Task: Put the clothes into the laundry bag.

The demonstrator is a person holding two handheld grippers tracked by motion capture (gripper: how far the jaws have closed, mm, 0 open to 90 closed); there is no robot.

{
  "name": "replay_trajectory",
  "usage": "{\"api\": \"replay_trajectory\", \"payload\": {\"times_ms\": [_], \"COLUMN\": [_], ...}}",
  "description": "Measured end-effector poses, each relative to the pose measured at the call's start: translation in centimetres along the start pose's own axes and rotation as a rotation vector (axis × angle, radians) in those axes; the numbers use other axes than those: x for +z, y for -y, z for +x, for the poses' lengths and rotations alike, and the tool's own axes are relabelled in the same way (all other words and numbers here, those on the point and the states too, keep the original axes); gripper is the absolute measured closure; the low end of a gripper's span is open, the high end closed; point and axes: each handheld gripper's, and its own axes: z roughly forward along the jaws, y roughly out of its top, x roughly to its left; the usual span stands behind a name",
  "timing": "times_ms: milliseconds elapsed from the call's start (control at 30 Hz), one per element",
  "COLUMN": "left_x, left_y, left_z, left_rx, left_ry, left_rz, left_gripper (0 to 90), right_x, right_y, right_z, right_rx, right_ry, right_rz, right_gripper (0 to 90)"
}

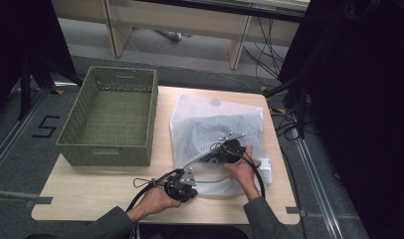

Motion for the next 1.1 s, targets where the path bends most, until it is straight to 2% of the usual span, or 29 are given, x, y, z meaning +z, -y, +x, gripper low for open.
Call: {"api": "replay_trajectory", "payload": {"times_ms": [33,67,100,133,167,233,267,300,333,367,433,467,500,533,567,633,700,733,767,800,833,867,900,933,967,1000,1033,1067,1100], "left_x": [0.0,-0.1,0.0,-0.1,0.2,0.4,0.6,0.9,1.2,1.5,2.5,2.9,3.6,3.8,4.0,4.0,3.6,3.7,3.3,3.3,2.9,2.6,2.4,2.2,1.9,1.4,1.2,1.0,0.9], "left_y": [0.0,-0.1,-0.1,-0.2,-0.3,-0.7,-1.0,-1.4,-1.7,-2.1,-2.7,-2.9,-3.0,-3.1,-3.2,-3.4,-3.3,-3.1,-3.0,-2.7,-2.5,-2.2,-2.0,-1.8,-1.5,-1.4,-1.2,-1.0,-0.9], "left_z": [0.0,0.0,-0.1,0.0,-0.2,-0.1,-0.2,-0.2,-0.3,-0.3,-0.4,-0.2,-0.4,-0.2,-0.4,-0.4,0.0,-0.3,-0.1,-0.5,-0.6,-0.7,-1.0,-1.2,-1.4,-1.4,-1.8,-2.1,-2.3], "left_rx": [0.005,0.015,0.023,0.046,0.024,0.074,0.090,0.082,0.080,0.090,0.090,0.100,0.059,0.088,0.054,0.049,0.099,0.047,0.081,0.022,0.039,0.035,0.028,0.023,0.010,0.061,0.072,0.080,0.076], "left_ry": [0.001,0.009,0.009,0.016,0.016,-0.004,-0.011,-0.003,-0.001,-0.002,-0.012,-0.010,0.002,-0.003,-0.001,0.000,-0.003,0.000,0.002,-0.002,-0.008,-0.003,-0.006,-0.009,-0.006,-0.007,-0.006,-0.002,-0.001], "left_rz": [0.006,0.019,0.006,0.026,0.003,-0.003,-0.023,-0.040,-0.051,-0.044,-0.039,-0.029,-0.054,-0.044,-0.071,-0.070,-0.040,-0.067,-0.033,-0.066,-0.056,-0.038,-0.039,-0.040,-0.037,0.006,0.014,0.017,0.019], "left_gripper": [83.9,82.0,80.0,77.1,72.5,56.9,52.5,48.5,44.8,42.3,41.1,41.1,41.2,41.3,43.5,55.2,69.2,73.5,77.9,81.1,82.5,84.6,85.4,86.1,86.4,86.4,86.4,86.3,86.2], "right_x": [-0.6,-1.3,-1.9,-2.6,-3.2,-4.5,-5.2,-5.6,-6.3,-6.4,-6.8,-6.9,-6.9,-6.8,-6.6,-6.1,-6.1,-6.0,-6.1,-6.1,-6.2,-6.2,-6.3,-6.4,-6.4,-6.5,-6.7,-6.6,-6.9], "right_y": [0.1,0.2,0.3,0.4,0.5,0.8,1.0,1.2,1.3,1.5,1.9,2.1,2.3,2.4,2.6,2.9,2.9,2.8,2.7,2.6,2.5,2.3,2.1,2.0,1.9,1.8,1.7,1.6,1.6], "right_z": [-0.2,-0.3,-0.5,-0.7,-0.8,-1.0,-1.1,-1.3,-1.2,-1.5,-1.8,-1.8,-1.8,-2.0,-2.1,-2.3,-2.3,-2.2,-1.9,-1.6,-1.4,-1.0,-0.7,-0.2,0.0,0.4,0.8,1.2,1.7], "right_rx": [0.004,0.034,0.043,0.046,0.042,0.052,0.080,0.068,0.097,0.058,0.046,0.063,0.087,0.092,0.097,0.087,0.086,0.070,0.085,0.073,0.047,0.044,0.029,0.035,0.007,-0.003,-0.014,-0.034,-0.040], "right_ry": [-0.009,-0.030,-0.054,-0.075,-0.087,-0.105,-0.126,-0.123,-0.138,-0.127,-0.121,-0.123,-0.124,-0.120,-0.120,-0.111,-0.123,-0.126,-0.139,-0.145,-0.153,-0.158,-0.174,-0.182,-0.187,-0.194,-0.196,-0.202,-0.224], "right_rz": [-0.019,-0.024,-0.033,-0.035,-0.045,-0.059,-0.065,-0.106,-0.096,-0.142,-0.147,-0.135,-0.108,-0.089,-0.082,-0.092,-0.074,-0.089,-0.068,-0.079,-0.080,-0.095,-0.088,-0.091,-0.103,-0.110,-0.110,-0.142,-0.117], "right_gripper": [65.6,62.4,59.3,57.1,54.5,50.0,48.6,47.4,46.3,45.1,44.1,43.8,43.4,43.1,42.4,41.7,41.3,41.2,41.0,41.0,40.9,40.8,40.7,40.6,40.5,40.5,40.5,40.3,39.8]}}
